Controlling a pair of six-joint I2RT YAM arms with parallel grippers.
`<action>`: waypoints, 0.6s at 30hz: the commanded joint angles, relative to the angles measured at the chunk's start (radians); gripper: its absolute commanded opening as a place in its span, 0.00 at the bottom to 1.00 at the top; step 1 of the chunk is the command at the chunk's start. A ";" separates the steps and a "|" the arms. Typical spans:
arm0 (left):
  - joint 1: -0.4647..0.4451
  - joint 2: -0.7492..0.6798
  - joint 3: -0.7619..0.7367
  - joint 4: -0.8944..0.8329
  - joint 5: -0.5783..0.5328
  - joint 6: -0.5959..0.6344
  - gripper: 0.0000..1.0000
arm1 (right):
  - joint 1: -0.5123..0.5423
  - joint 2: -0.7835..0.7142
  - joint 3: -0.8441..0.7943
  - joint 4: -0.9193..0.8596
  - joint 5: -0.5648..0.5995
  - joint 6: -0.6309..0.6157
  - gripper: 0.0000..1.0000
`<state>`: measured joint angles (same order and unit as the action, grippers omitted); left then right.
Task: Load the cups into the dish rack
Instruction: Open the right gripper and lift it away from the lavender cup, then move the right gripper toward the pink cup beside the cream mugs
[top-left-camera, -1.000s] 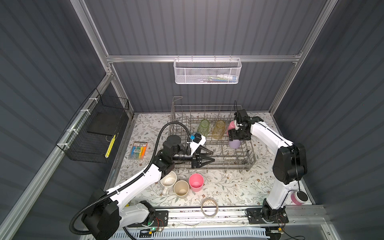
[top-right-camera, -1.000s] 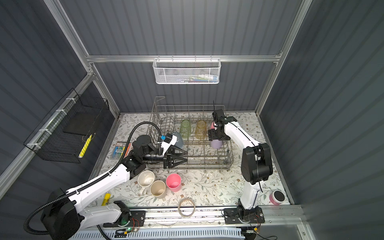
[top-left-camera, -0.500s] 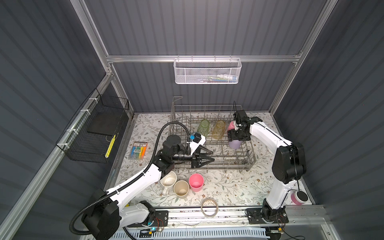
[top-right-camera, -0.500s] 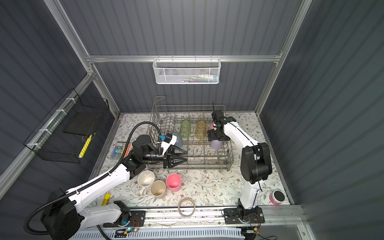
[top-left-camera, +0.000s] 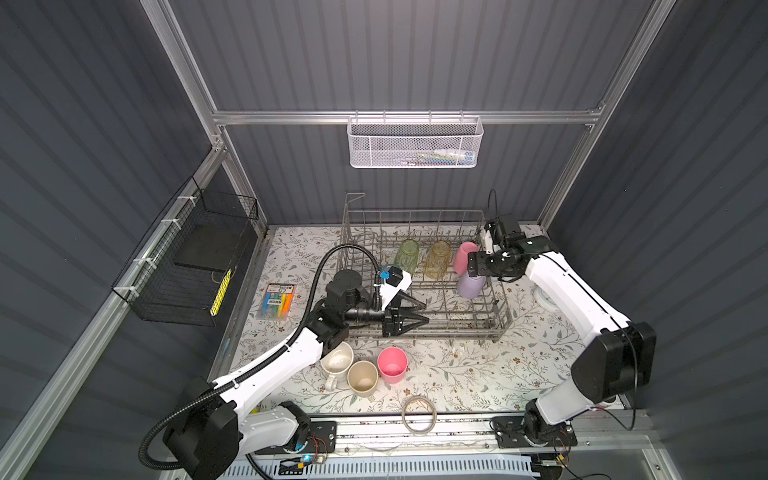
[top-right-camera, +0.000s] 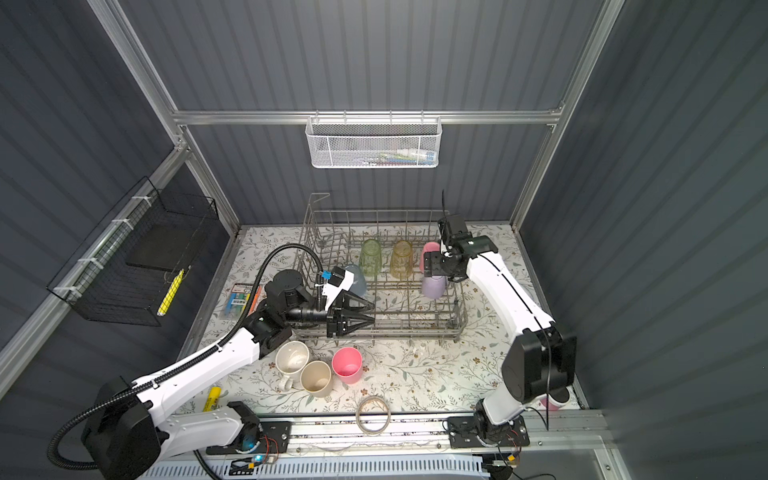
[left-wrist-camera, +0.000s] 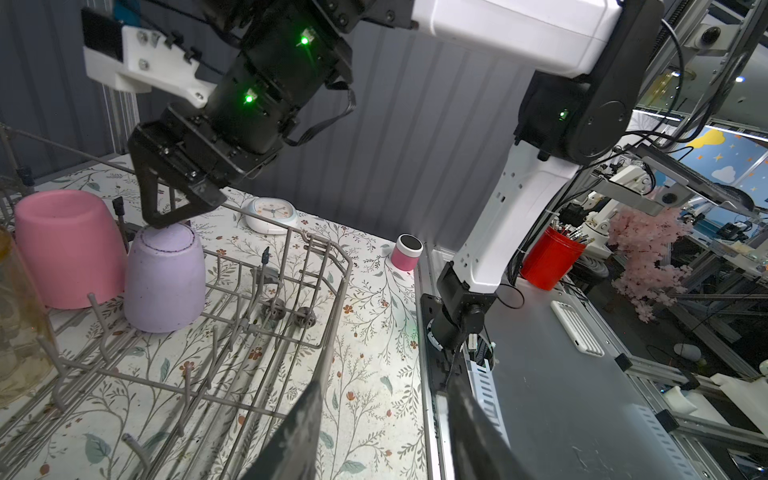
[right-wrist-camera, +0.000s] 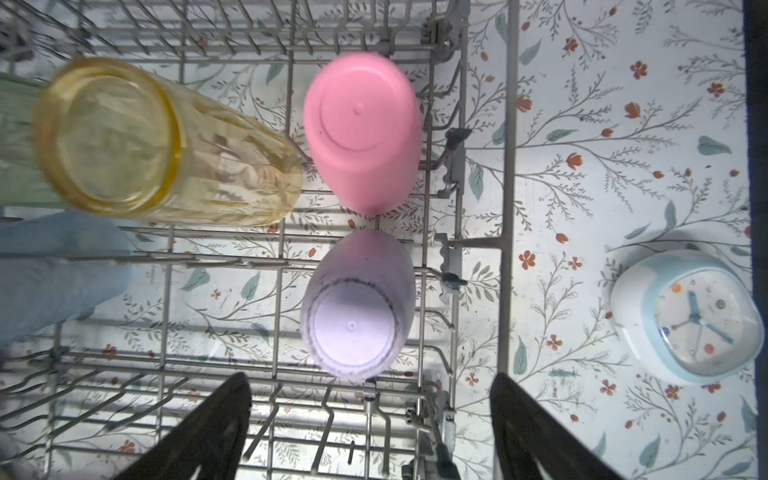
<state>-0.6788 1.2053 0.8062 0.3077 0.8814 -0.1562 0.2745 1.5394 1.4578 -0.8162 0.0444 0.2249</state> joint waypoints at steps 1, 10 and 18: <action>0.007 -0.018 0.004 -0.033 -0.008 0.026 0.49 | 0.000 -0.120 -0.049 0.069 -0.154 0.011 0.90; 0.007 -0.096 -0.004 -0.150 -0.119 0.053 0.51 | 0.027 -0.451 -0.230 0.203 -0.335 -0.063 0.88; 0.007 -0.131 -0.021 -0.170 -0.228 0.015 0.55 | 0.130 -0.586 -0.357 0.235 -0.370 -0.109 0.85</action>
<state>-0.6788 1.0882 0.7979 0.1699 0.6964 -0.1272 0.3752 0.9695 1.1316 -0.6109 -0.2951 0.1490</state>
